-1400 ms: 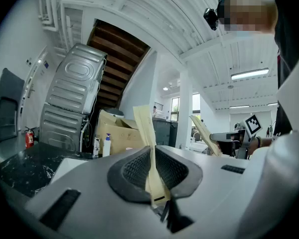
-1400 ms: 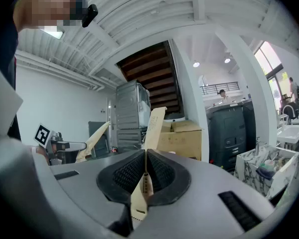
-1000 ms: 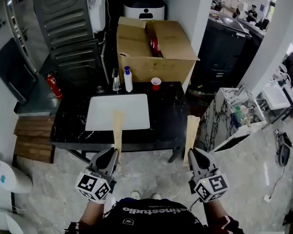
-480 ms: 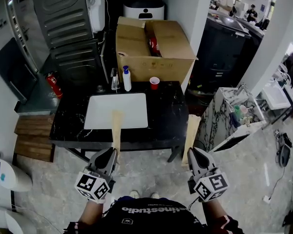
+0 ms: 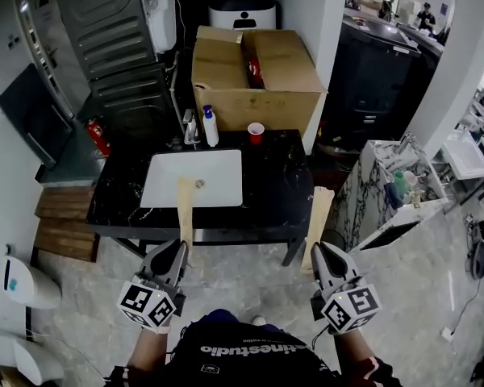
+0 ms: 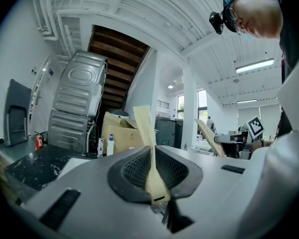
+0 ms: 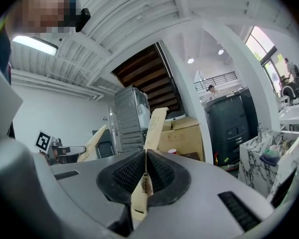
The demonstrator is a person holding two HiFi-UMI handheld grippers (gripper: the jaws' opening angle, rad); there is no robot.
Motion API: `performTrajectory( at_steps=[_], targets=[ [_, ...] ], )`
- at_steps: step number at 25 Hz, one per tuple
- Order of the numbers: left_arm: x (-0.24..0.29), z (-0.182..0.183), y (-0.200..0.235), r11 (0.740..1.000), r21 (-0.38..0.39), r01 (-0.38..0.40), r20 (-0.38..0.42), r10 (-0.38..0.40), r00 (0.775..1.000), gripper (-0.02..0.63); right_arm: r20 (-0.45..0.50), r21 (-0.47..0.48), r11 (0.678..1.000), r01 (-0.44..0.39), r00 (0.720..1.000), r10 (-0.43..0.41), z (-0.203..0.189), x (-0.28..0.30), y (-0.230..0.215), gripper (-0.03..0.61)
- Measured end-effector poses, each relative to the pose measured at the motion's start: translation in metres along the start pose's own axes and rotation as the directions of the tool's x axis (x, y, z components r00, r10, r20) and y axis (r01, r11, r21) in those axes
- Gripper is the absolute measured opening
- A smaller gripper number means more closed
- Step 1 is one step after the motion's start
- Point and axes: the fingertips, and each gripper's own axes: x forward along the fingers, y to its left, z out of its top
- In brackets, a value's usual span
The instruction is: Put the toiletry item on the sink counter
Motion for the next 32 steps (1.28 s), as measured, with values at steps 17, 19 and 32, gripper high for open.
performTrajectory(
  at_steps=[17,19,32],
  targets=[
    [0.069,-0.032,0.048,0.998,-0.061,-0.014,-0.036,0.011,0.999,0.038,-0.082,-0.028,0.999,0.018,0.996,-0.021,-0.022,0.071,-0.032,0.044],
    [0.087,-0.029,0.064,0.998,-0.066,-0.008,-0.033,0.006,0.999,0.038,-0.081,-0.032,0.999,0.030,0.996,-0.033,-0.018,0.094,-0.037,0.044],
    [0.173,-0.010,0.170,0.994,-0.090,0.059,0.000,-0.060,0.998,0.038,-0.059,-0.091,0.995,0.029,0.998,-0.035,0.018,0.231,-0.028,0.044]
  ],
)
